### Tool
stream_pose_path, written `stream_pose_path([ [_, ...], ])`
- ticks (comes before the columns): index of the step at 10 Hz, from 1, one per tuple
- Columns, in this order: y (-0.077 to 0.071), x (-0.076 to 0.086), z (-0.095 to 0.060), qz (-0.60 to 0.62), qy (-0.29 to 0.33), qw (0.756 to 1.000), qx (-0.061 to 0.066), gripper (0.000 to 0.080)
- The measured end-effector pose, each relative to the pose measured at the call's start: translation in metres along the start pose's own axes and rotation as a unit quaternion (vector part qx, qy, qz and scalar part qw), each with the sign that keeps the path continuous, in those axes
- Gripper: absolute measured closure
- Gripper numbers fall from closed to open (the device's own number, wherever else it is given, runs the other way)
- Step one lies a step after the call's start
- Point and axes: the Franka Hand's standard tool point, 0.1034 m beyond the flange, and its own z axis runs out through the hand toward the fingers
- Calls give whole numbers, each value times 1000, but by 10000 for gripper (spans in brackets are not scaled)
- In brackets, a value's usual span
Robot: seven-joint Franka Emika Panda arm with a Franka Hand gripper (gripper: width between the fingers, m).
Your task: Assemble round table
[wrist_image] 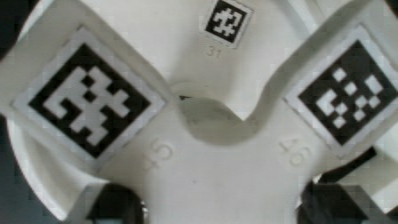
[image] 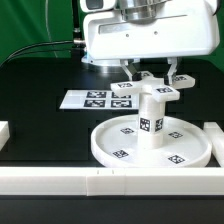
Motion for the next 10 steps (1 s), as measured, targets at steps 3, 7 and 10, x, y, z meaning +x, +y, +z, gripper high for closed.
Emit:
stream_pose_path([
  [3,0,1,0,99,10,995,5,367],
  [7,0,2,0,196,8,980,10,366],
  [10,2,1,0,331,5,943,23,366],
])
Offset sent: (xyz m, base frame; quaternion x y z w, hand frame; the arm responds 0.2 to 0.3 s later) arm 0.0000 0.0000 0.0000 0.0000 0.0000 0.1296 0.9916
